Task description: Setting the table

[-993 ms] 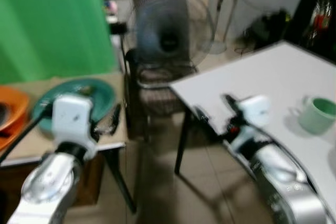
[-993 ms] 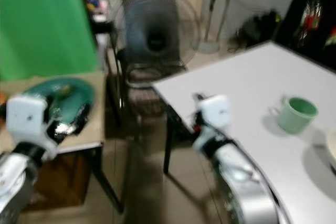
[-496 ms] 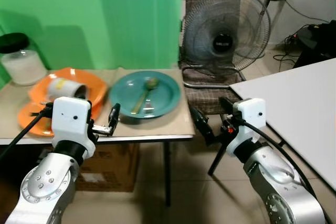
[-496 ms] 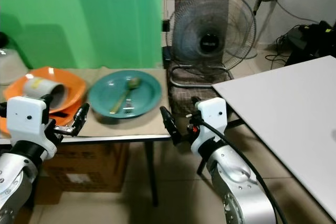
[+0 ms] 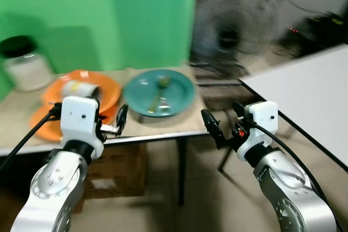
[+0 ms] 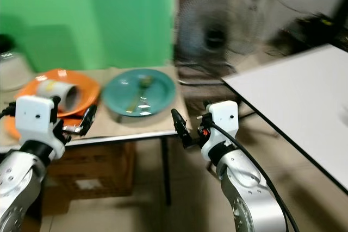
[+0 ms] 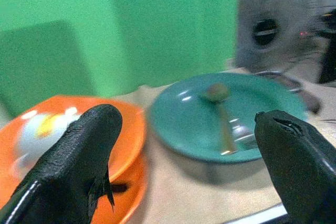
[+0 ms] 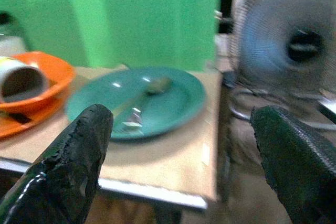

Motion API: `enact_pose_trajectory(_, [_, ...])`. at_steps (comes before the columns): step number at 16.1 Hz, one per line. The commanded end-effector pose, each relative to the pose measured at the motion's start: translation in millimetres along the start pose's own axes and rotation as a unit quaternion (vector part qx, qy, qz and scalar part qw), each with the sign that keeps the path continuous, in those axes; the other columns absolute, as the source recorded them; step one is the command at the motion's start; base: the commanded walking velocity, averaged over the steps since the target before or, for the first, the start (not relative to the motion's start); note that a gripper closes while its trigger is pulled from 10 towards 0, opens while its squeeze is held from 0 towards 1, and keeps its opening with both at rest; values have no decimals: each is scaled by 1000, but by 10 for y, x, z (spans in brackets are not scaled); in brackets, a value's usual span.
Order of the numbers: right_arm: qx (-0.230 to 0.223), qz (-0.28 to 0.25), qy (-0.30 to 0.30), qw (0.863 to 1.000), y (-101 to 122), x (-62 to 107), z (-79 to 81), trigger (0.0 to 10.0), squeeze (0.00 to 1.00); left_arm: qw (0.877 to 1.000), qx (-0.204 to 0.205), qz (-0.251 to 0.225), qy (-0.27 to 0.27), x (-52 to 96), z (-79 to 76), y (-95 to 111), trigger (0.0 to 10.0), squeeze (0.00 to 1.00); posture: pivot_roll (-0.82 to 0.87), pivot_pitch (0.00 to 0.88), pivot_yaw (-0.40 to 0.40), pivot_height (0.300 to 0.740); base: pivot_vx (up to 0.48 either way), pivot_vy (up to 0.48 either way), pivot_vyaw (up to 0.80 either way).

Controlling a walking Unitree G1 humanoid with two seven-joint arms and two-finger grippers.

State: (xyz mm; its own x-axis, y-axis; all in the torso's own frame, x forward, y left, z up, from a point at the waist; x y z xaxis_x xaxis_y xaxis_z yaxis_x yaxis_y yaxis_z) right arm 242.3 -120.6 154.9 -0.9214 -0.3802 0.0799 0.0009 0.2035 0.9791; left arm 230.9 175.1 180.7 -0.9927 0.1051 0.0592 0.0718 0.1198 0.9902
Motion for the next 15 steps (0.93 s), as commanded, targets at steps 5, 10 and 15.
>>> enact_pose_trajectory(5, [20,-24,13,999,114,-182,-97,10000,0,1000,9,-18,15,-62,-17,4,10000,0,6,0,-3,740,96,0,-158])
enact_pose_trajectory(10, [14,-21,34,999,56,-215,-30,10000,0,999,-7,-22,23,-95,85,39,10000,0,5,0,15,740,241,0,0])
enact_pose_trajectory(15, [11,-18,23,1000,9,-169,-35,10000,0,1000,-3,-22,12,-142,41,43,10000,0,-7,0,23,740,261,0,-473])
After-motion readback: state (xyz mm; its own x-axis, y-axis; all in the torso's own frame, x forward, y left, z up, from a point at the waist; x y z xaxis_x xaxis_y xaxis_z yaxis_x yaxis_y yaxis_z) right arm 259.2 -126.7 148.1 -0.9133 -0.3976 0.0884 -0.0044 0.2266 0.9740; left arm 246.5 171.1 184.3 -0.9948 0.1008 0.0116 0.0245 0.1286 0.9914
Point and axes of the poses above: a point about 5 cm out from each wrist's last joint towards the gripper, its own x axis pointing back from the gripper into the wrist, its own y axis along the axis of the wrist's last joint, z = x × y, the point moved 1 cm from there along -x, pointing out of the wrist towards the gripper, and after that the axes turned 15 degrees about x, right-handed, at the moved point
